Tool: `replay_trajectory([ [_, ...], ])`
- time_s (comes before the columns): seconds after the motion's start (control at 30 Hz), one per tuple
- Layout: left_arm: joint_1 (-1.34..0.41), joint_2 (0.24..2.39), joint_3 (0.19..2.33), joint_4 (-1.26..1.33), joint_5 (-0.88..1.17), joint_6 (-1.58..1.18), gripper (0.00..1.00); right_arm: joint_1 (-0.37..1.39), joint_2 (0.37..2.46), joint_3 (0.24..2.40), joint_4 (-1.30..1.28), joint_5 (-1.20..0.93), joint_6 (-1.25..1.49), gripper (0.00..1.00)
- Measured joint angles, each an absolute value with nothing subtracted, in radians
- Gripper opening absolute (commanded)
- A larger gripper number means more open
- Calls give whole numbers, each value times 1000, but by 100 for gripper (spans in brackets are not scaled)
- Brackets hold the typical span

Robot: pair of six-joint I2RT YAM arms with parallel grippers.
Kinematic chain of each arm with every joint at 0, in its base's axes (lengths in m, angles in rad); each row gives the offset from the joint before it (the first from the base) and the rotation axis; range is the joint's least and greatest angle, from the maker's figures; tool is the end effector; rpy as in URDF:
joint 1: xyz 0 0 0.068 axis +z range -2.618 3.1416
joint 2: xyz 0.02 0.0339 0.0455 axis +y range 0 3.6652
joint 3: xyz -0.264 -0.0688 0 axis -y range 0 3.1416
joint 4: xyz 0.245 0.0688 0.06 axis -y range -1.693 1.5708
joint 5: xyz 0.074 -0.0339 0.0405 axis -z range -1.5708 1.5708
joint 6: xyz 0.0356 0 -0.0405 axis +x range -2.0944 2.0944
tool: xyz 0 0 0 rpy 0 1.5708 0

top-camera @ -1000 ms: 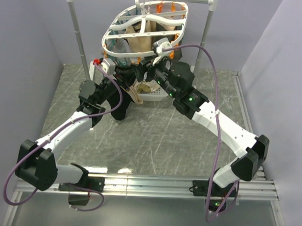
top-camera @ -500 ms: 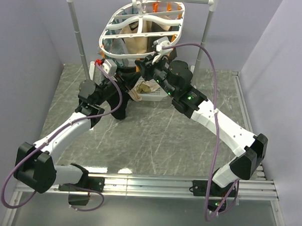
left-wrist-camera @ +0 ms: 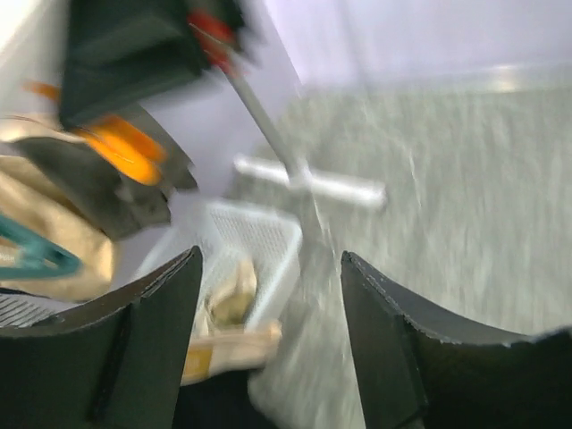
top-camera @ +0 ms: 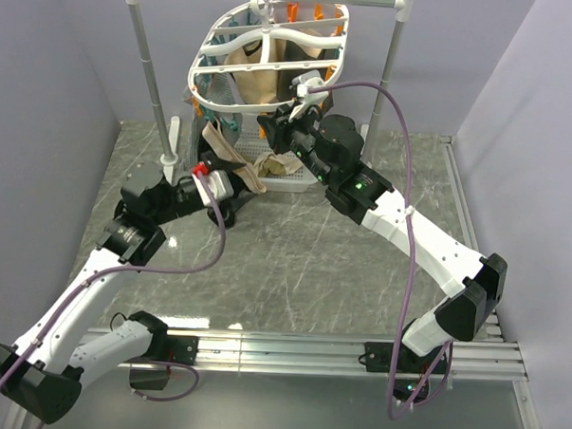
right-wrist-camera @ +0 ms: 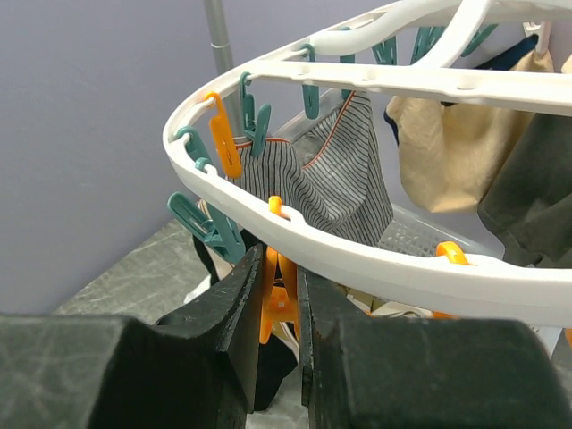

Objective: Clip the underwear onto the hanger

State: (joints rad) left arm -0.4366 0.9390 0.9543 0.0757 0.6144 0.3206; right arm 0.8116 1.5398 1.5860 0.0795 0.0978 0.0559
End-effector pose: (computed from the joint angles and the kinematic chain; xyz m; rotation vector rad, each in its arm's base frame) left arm 0.1823 -0.1077 0.3996 0.9949 1.1503 -0.5462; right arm 0.2519 0.2605 0.4623 -0.4681 1.4012 0.6377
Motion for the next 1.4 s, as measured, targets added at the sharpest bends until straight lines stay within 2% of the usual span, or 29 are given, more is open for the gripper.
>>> replay_trajectory([
  [0.1,-438,934,991,-153,651,544,70,812,1540,1586,74,106,58,0],
  [0.13,-439,949,1010,-234,655,622,79,812,1540,1586,73,110,58,0],
  [0.27,-452,1063,1119,-498,636,859,91,812,1540,1586,60,120,58,0],
  [0.47,-536,1290,1310,-751,500,1039,93,812,1540,1586,49,131,55,0],
  [0.77,-720,1499,1428,-862,207,1087,94,812,1542,1611,27,141,47,0],
  [0.97,-728,1649,1551,-898,72,1079,95,812,1542,1618,22,149,35,0],
  [1.2,-727,1714,1554,-875,-49,1080,97,812,1542,1618,20,150,31,0],
  [1.4,-701,1736,1564,-830,-76,1089,99,812,1542,1618,19,150,31,0],
])
